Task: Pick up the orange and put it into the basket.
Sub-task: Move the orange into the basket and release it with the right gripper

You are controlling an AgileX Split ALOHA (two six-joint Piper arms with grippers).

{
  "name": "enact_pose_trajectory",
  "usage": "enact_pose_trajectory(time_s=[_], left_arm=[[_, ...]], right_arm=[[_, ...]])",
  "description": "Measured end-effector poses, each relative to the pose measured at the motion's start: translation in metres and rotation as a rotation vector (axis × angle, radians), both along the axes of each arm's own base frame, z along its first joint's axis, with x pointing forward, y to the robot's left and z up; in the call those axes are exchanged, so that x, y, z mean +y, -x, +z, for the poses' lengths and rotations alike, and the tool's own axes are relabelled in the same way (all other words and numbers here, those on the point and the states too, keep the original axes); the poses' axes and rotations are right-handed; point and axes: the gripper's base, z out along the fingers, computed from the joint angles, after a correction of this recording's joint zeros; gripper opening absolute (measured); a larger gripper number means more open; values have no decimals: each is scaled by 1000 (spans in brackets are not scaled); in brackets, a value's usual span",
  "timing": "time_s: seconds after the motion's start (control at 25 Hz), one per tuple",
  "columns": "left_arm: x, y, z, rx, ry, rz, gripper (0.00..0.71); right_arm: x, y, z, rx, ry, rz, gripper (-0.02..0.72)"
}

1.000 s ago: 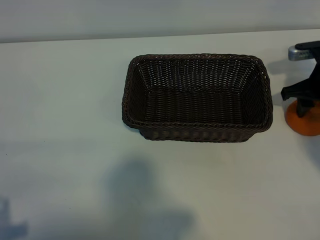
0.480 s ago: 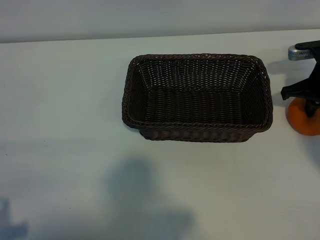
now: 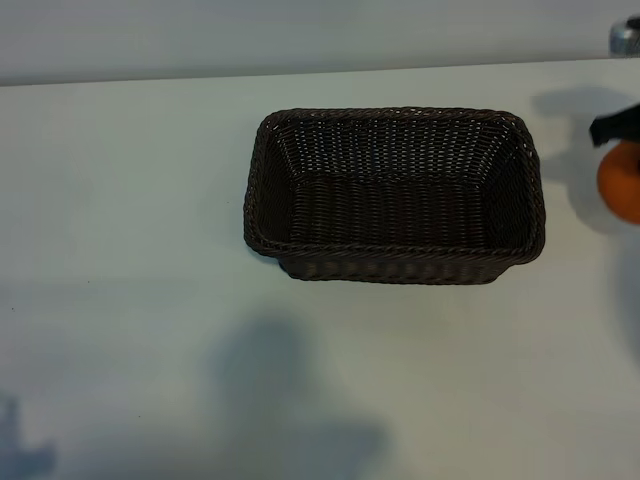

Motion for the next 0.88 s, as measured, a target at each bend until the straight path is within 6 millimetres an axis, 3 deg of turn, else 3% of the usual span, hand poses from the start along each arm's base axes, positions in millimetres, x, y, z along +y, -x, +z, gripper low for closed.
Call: enact_pose_trajectory(time_s=[0.12,0.6,0.76,0.88], left_arm=[[0,0,0,0,0,0,594],[0,0,0,0,0,0,594],[0,0,0,0,0,0,594],[0,0,0,0,0,0,594]], right_arm=[[0,0,21,-38,1,-1,91],[11,-7,51,-89,-112,22,88],[29,-10,62,-110,-126,79,88],[57,-11,66,-120,-130,159,88]])
